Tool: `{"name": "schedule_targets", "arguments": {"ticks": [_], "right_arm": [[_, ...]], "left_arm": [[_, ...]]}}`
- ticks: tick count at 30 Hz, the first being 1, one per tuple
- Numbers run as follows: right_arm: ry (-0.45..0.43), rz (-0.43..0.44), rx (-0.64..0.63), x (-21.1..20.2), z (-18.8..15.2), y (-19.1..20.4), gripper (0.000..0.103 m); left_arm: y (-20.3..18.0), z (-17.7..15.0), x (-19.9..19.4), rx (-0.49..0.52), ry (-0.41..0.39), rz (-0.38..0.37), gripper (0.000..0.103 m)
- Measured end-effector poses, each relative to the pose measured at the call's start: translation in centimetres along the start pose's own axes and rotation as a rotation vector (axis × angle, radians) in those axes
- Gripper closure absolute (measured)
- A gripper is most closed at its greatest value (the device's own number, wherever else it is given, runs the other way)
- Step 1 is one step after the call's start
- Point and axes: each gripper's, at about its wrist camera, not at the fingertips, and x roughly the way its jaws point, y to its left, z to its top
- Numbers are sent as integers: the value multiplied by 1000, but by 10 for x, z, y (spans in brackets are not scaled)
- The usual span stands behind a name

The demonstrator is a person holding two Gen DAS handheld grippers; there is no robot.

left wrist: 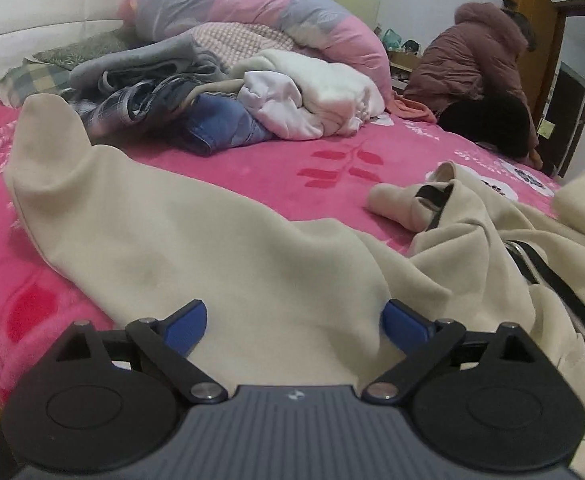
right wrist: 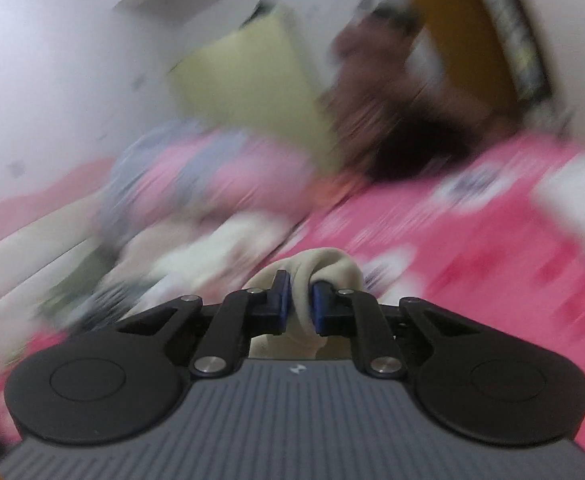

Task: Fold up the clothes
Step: 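Lay the hoodie flat on the bed and open both grippers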

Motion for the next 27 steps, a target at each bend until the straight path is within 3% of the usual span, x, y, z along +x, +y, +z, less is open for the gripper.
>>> {"name": "schedule_targets", "arguments": {"ticks": [4, 7, 12, 14, 16, 19, 23, 25, 27], "right_arm": [[-161, -200, -62, -21, 27, -48, 93], [-216, -348, -109, -21, 23, -80, 93], [2, -528, -112, 22, -22, -142, 91], [295, -547, -72, 49, -52, -165, 85], [411, -557, -96, 48, -77, -169, 55], [395, -560, -160, 18, -90, -154, 36], [364, -562, -119, -36, -84, -138, 34], [331, -521, -84, -61, -78, -125, 34], [290, -393, -69, -77, -78, -100, 34]], "left_arm": [[-3, 0, 1, 29, 3, 17, 6], [-6, 1, 1, 41, 10, 30, 6], [-9, 4, 2, 58, 15, 50, 5], [-10, 5, 0, 73, 13, 54, 5], [-11, 8, -2, 87, 9, 59, 5], [-13, 13, -11, 101, -28, 76, 5], [-19, 20, -36, 118, -155, 86, 5], [-29, 21, -49, 147, -207, 18, 5], [-42, 21, -62, 188, -239, -80, 5]]}}
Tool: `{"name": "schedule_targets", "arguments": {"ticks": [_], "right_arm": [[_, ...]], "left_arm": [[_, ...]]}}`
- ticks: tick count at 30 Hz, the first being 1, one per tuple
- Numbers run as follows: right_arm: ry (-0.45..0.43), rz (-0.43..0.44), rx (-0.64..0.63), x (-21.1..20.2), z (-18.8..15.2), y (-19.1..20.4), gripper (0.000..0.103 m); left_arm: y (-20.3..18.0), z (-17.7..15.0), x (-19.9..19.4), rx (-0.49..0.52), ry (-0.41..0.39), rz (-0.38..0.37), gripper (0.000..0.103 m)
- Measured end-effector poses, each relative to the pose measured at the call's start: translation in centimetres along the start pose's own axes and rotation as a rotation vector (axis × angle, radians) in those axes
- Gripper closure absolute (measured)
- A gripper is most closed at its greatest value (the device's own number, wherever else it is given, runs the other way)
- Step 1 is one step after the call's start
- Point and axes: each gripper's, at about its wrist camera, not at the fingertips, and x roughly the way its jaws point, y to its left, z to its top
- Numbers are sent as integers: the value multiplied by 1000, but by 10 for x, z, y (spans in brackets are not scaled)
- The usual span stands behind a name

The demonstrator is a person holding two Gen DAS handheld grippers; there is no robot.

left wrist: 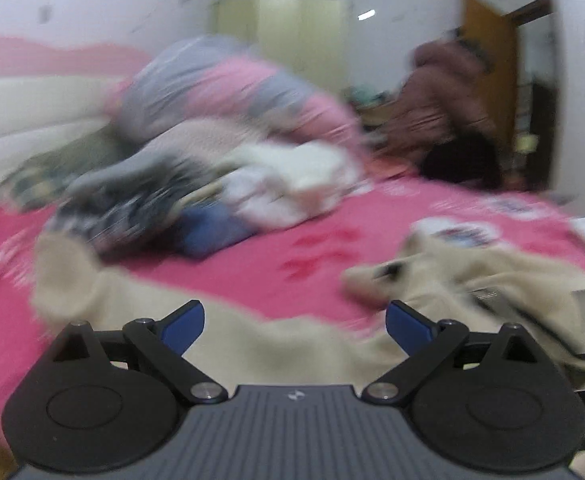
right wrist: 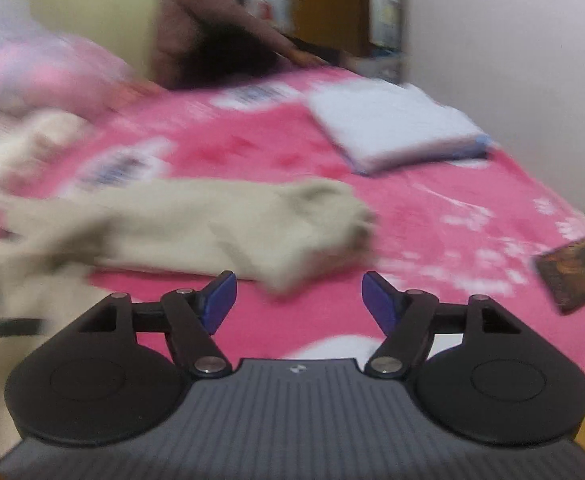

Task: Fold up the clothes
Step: 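Lay the hoodie flat on the bed and open both grippers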

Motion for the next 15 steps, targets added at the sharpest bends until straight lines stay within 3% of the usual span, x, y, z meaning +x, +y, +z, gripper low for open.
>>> {"name": "schedule_targets", "arguments": {"ticks": [4, 6, 8, 9, 11, 12, 13, 14, 15], "right_arm": [[-66, 344, -90, -24, -7, 59, 35], [-82, 517, -176, -32, -14, 93, 36], [-96, 625, -316, -39, -27, 128, 40], [-98, 658, -386, -42, -33, 144, 45], [-72, 646, -478, -37, -41, 163, 58], [-58, 637, -517, -34, -44, 171, 70], [-42, 614, -519, -29, -46, 171, 83], [-25, 591, -521, -25, -47, 172, 86], [-9, 569, -523, -20, -48, 172, 97]], "left_arm": [[-38, 0, -8, 93, 28, -232, 5], [-59, -7, -10, 163, 52, -278, 5], [-76, -16, -13, 231, 62, -295, 7], [-84, -20, -14, 261, 63, -299, 8], [-93, -27, -20, 293, 60, -315, 12], [-94, -29, -21, 298, 58, -329, 12], [-94, -30, -23, 297, 55, -341, 12], [-93, -30, -25, 294, 52, -350, 12], [-93, -31, -27, 289, 48, -359, 12]]}}
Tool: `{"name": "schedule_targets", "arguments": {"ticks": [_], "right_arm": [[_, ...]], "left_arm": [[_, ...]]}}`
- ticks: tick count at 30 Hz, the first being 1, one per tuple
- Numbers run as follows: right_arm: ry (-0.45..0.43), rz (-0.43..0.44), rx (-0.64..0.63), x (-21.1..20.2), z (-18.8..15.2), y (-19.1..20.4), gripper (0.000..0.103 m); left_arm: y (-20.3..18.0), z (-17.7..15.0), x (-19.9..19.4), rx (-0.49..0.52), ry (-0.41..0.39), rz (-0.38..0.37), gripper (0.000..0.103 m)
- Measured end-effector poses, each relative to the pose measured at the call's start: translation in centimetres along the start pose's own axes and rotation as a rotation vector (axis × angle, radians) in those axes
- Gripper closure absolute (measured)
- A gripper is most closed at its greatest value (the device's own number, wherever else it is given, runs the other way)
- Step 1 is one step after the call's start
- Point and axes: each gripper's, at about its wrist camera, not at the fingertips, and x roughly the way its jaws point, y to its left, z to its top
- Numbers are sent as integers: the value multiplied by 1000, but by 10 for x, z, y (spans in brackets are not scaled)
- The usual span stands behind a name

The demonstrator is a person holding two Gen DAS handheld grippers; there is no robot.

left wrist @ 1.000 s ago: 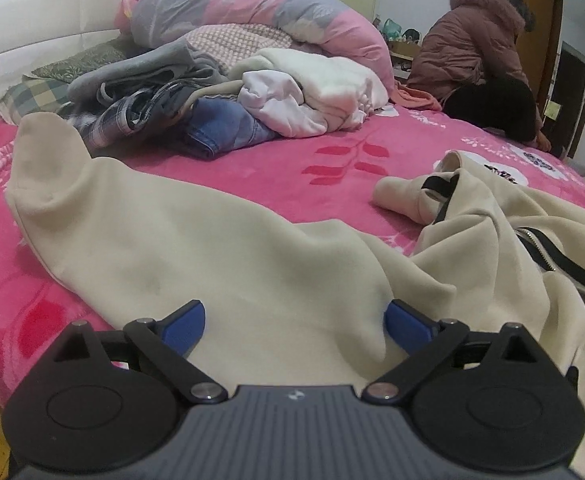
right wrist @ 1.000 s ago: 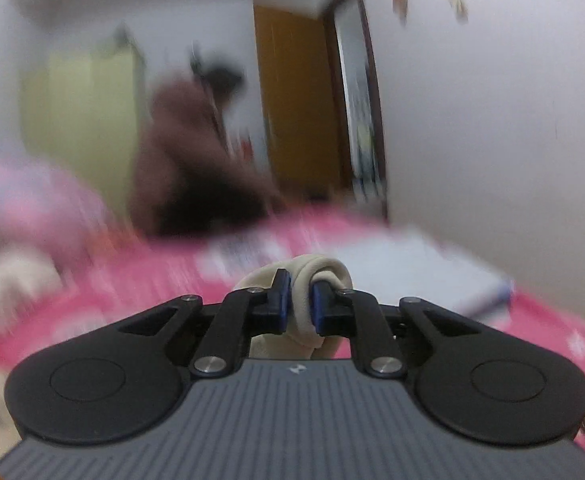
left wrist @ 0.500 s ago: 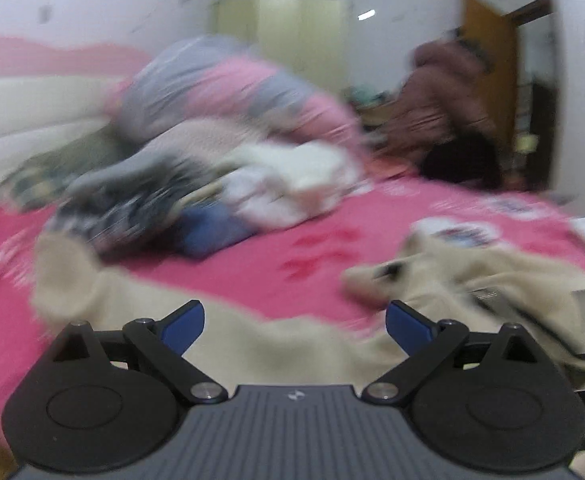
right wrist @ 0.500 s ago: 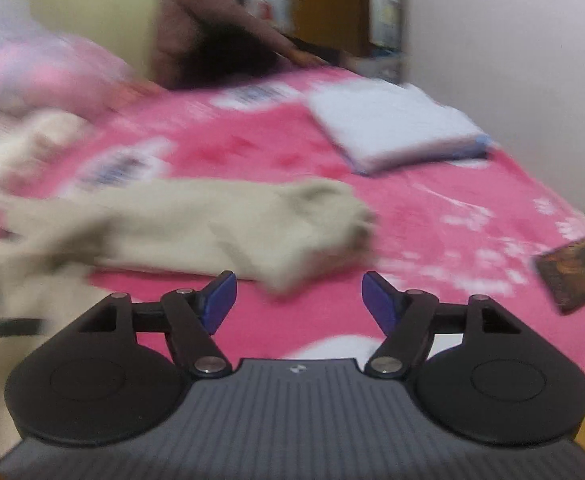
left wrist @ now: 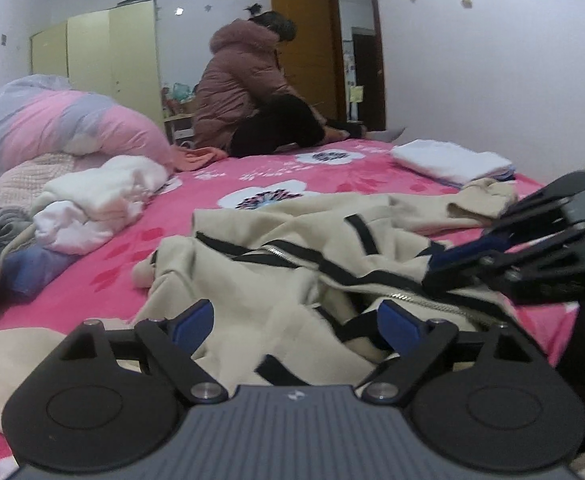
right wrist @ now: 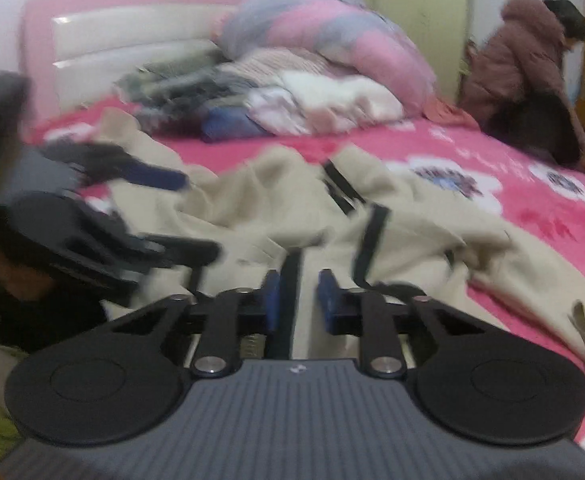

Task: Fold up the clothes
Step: 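Lay the hoodie flat on the bed and open both grippers, then grasp the hoodie's zipper edge with the right gripper and lift it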

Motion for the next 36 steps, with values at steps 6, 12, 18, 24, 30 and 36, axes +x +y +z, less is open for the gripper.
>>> {"name": "schedule_targets", "arguments": {"ticks": [6, 12, 18, 24, 30, 36], "right_arm": [[-33, -57, 135, -14, -7, -24, 102], [-63, 55, 19, -20, -11, 9, 51], [-2, 101, 69, -11, -24, 3, 72], [-94, 278, 499, -26, -36, -59, 85], [-175, 147, 690, -40, -58, -103, 96], [-410, -127, 755, -87, -64, -165, 97]], "left_arm": [[3, 3, 5, -74, 15, -70, 13], [6, -5, 29, -145, 102, -74, 14], [17, -17, 32, -227, 138, -110, 12], [22, -28, 46, -222, 213, -28, 12], [23, -25, 44, -231, 208, -20, 13], [24, -6, 30, -161, 116, 65, 12]]}}
